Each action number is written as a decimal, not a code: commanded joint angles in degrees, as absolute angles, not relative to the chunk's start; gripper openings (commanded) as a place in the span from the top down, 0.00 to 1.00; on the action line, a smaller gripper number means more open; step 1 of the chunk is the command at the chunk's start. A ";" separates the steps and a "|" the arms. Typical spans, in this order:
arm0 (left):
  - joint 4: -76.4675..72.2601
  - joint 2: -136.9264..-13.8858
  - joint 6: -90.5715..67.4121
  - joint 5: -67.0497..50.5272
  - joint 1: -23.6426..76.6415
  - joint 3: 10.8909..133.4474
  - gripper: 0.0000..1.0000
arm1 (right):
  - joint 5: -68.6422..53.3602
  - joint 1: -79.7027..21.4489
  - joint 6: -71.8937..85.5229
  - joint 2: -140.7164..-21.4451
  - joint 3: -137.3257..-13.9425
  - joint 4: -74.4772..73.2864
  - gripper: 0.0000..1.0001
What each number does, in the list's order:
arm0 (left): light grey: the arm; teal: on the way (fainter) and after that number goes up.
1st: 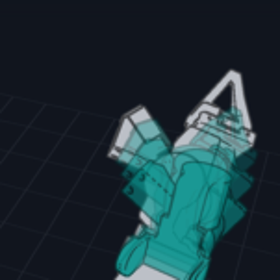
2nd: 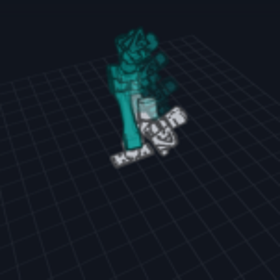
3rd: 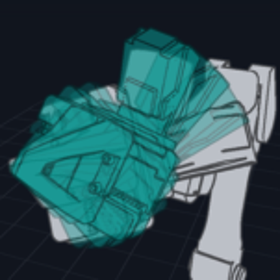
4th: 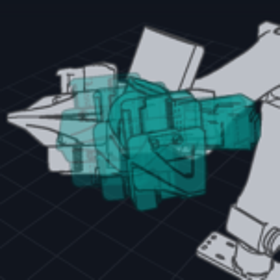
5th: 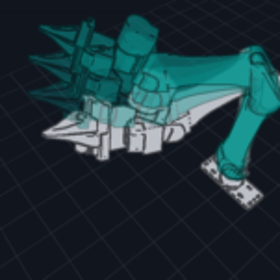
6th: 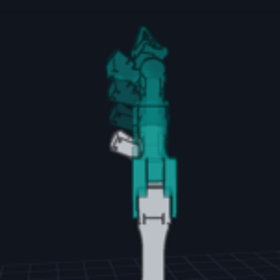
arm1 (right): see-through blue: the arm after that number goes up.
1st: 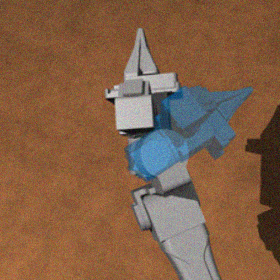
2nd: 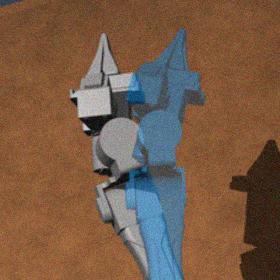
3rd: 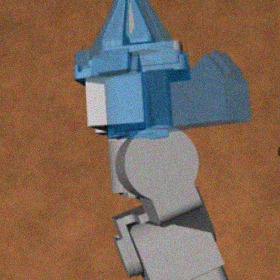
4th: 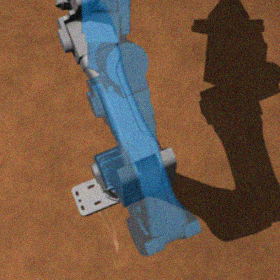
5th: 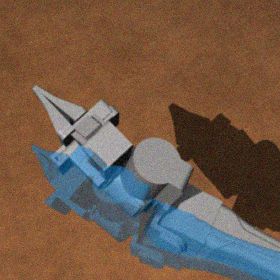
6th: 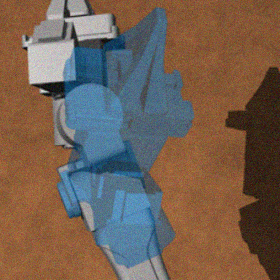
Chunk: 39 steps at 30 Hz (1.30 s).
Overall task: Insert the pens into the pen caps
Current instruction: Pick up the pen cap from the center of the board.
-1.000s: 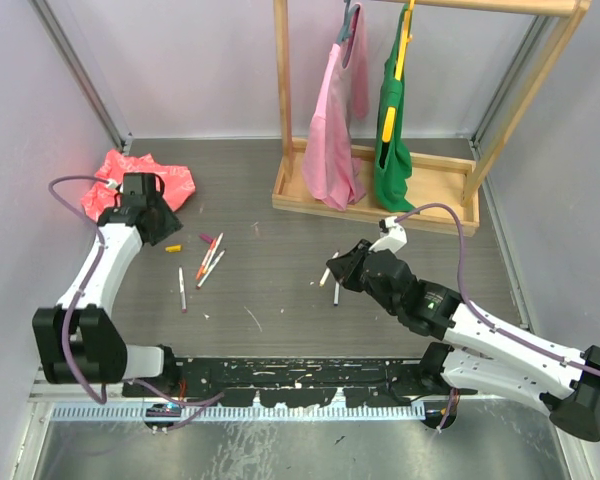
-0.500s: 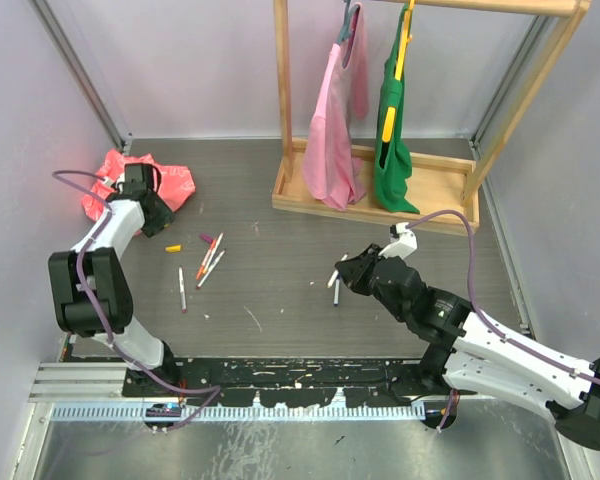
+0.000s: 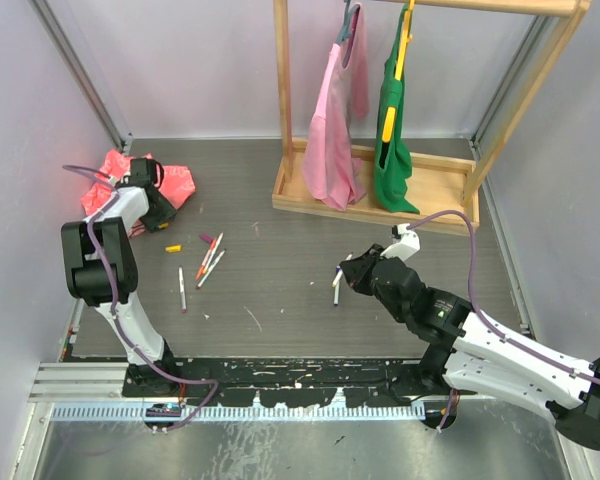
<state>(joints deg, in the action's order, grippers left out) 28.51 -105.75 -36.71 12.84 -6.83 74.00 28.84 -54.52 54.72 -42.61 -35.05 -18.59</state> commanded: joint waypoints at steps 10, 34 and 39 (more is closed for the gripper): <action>26.38 -109.89 -39.02 13.69 -10.11 77.31 0.54 | 32.53 -54.23 52.37 -43.58 -36.18 -17.88 1.00; 23.17 -109.63 -36.60 9.37 -11.07 77.51 0.47 | 32.61 -53.93 51.88 -43.07 -35.86 -18.63 1.00; 23.11 -110.84 -35.96 8.90 -11.07 78.23 0.45 | 32.52 -53.88 51.60 -43.24 -35.86 -18.63 1.00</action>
